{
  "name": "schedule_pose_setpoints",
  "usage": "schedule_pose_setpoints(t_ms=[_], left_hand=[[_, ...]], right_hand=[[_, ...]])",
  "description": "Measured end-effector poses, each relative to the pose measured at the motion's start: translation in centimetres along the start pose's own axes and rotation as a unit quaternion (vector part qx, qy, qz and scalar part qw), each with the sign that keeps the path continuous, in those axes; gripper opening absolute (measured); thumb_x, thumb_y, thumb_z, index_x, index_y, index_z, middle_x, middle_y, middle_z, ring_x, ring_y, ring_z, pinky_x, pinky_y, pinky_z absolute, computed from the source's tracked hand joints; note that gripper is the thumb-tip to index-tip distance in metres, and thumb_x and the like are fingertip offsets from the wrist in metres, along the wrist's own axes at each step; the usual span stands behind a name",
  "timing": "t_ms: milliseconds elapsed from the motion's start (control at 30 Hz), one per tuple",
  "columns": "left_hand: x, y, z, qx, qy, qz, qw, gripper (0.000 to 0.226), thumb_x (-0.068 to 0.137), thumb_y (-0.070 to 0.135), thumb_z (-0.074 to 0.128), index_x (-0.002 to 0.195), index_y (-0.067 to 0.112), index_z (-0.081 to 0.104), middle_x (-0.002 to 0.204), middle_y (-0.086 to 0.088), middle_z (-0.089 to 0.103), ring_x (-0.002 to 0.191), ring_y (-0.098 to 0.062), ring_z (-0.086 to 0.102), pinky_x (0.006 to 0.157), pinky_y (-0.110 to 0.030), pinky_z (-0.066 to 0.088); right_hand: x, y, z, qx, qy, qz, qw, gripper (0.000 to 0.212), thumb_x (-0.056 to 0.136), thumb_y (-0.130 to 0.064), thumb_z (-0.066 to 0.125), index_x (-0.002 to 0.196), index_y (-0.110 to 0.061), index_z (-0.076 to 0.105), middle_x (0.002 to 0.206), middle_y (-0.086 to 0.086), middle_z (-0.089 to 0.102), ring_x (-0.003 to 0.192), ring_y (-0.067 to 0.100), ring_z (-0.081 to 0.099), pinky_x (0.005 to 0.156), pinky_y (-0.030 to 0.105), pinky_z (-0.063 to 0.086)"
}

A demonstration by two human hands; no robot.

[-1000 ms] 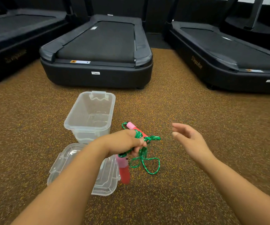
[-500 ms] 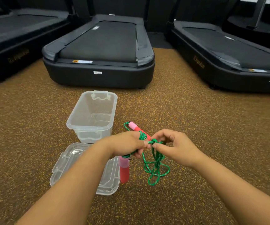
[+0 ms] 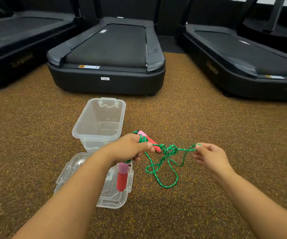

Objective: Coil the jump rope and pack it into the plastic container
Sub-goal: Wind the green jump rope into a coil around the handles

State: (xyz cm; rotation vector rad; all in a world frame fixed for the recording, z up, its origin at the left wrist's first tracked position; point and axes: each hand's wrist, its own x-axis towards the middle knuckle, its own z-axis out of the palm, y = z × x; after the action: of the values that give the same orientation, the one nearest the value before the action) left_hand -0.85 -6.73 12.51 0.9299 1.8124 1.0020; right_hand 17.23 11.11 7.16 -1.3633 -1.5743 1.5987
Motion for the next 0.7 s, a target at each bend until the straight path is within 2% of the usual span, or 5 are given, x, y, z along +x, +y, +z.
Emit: schedule_pose_setpoints(t_ms=[200,367,500,600,700], left_hand=[[0.1,0.5,0.6,0.013,-0.015,0.008,1.000,0.028,0.098,0.024,0.047,0.097,0.002,0.065,0.058,0.002,0.038,0.053,-0.012,0.041,0.058,-0.025,0.036],[0.3,0.4,0.7,-0.008,-0.026,0.005,1.000,0.023,0.096,0.026,0.049,0.092,0.008,0.062,0.052,0.008,0.040,0.052,-0.011,0.041,0.055,-0.022,0.037],[0.2,0.5,0.3,-0.020,0.005,0.008,1.000,0.022,0.097,0.025,0.047,0.086,0.013,0.063,0.057,0.003,0.039,0.053,-0.012,0.040,0.057,-0.022,0.038],[0.0,0.6,0.1,-0.046,0.014,0.016,0.999,0.023,0.098,0.023,0.047,0.082,0.016,0.062,0.058,0.002,0.039,0.054,-0.012,0.040,0.055,-0.019,0.040],[0.0,0.8,0.3,-0.065,0.005,0.022,0.998,0.024,0.098,0.023,0.047,0.081,0.016,0.062,0.058,0.002,0.040,0.053,-0.012,0.041,0.057,-0.021,0.038]], right_hand=[[-2.2,-1.9,1.1,-0.166,-0.090,-0.164,0.968,0.043,0.091,-0.006,0.052,0.129,-0.026,0.054,0.121,-0.013,0.058,0.111,0.004,0.054,0.086,0.014,0.041],[-4.0,-3.1,3.6,-0.220,-0.292,-0.216,0.905,0.033,0.085,-0.034,0.066,0.118,-0.034,0.063,0.112,-0.018,0.067,0.105,-0.001,0.063,0.091,0.019,0.050],[-3.5,-2.2,3.6,-0.363,-0.280,-0.228,0.859,0.032,0.080,-0.047,0.063,0.109,-0.037,0.068,0.101,-0.012,0.073,0.092,0.013,0.068,0.088,0.041,0.053],[-3.5,-1.8,3.3,-0.345,-0.284,-0.222,0.867,0.010,0.079,-0.042,0.070,0.089,-0.040,0.072,0.093,-0.001,0.073,0.077,0.010,0.061,0.079,0.036,0.051],[-3.6,-1.6,3.7,-0.343,-0.289,-0.242,0.861,0.034,0.075,-0.041,0.075,0.108,-0.036,0.066,0.108,0.000,0.064,0.087,0.009,0.059,0.081,0.025,0.047]])
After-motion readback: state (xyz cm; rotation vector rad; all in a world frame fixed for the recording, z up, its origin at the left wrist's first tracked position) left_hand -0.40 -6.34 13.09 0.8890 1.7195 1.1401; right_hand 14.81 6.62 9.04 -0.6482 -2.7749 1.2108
